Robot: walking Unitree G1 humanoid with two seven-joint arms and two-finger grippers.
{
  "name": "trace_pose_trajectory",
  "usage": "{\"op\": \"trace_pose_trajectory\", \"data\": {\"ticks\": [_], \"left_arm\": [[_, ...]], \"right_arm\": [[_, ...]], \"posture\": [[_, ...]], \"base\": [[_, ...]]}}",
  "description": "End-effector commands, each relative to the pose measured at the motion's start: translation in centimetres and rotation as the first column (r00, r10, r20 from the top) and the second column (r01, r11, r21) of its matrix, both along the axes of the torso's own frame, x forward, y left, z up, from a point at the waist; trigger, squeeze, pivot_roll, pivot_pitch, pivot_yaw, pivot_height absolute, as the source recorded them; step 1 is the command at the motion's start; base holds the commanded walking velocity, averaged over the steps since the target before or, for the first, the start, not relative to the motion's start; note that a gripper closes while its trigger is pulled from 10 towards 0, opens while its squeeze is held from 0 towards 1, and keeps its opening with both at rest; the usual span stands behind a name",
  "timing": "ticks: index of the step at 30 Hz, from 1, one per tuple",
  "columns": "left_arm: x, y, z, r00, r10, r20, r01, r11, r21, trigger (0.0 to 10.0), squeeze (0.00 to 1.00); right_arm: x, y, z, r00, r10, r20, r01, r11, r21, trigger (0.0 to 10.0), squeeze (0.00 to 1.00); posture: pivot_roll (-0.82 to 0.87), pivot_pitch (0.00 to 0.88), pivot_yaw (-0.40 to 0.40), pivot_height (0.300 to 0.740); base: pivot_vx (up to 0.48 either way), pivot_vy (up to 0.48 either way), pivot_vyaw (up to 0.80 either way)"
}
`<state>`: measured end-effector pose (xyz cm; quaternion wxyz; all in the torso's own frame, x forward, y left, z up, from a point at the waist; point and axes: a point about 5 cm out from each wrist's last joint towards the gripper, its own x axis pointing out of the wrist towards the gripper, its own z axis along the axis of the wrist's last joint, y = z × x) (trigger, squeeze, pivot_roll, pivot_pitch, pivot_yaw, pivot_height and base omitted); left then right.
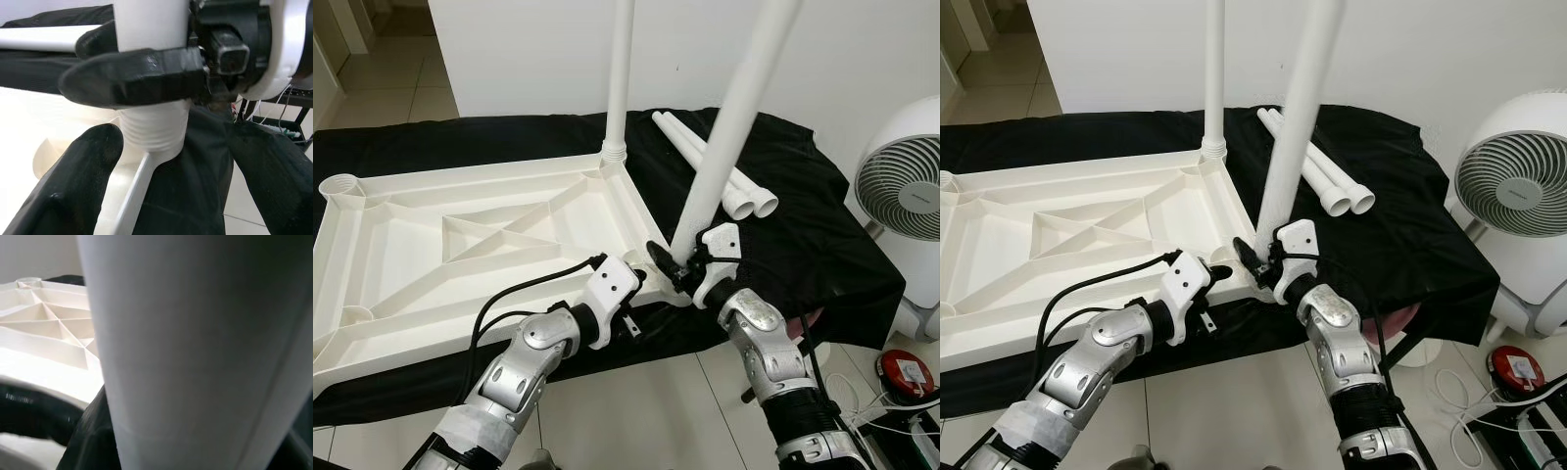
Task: Building children table
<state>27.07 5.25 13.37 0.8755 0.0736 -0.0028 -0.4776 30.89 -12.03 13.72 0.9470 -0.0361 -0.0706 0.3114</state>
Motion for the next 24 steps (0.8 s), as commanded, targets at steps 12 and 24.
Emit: {"op": "trace_pose_trajectory", "data": {"ticks": [12, 24], "left_arm": [[-0.2, 0.5, 0.4, 1.0, -0.003, -0.003, 0.003, 1.0, 0.013, 10.0, 0.0], [-0.8, 0.7, -0.1, 1.0, -0.026, -0.018, 0.027, 0.998, 0.049, 10.0, 0.0]], "right_arm": [[0.7, -1.9, -2.0, 0.985, -0.141, -0.098, 0.147, 0.988, 0.054, 10.0, 0.0], [0.3, -1.0, -1.7, 0.998, -0.043, -0.046, 0.044, 0.999, 0.006, 10.0, 0.0]], "posture": [[0.0, 0.008, -0.029, 0.74], [0.0, 0.017, -0.028, 0.74]], "base": [[0.0, 0.0, 0.0], [0.0, 0.0, 0.0]]}}
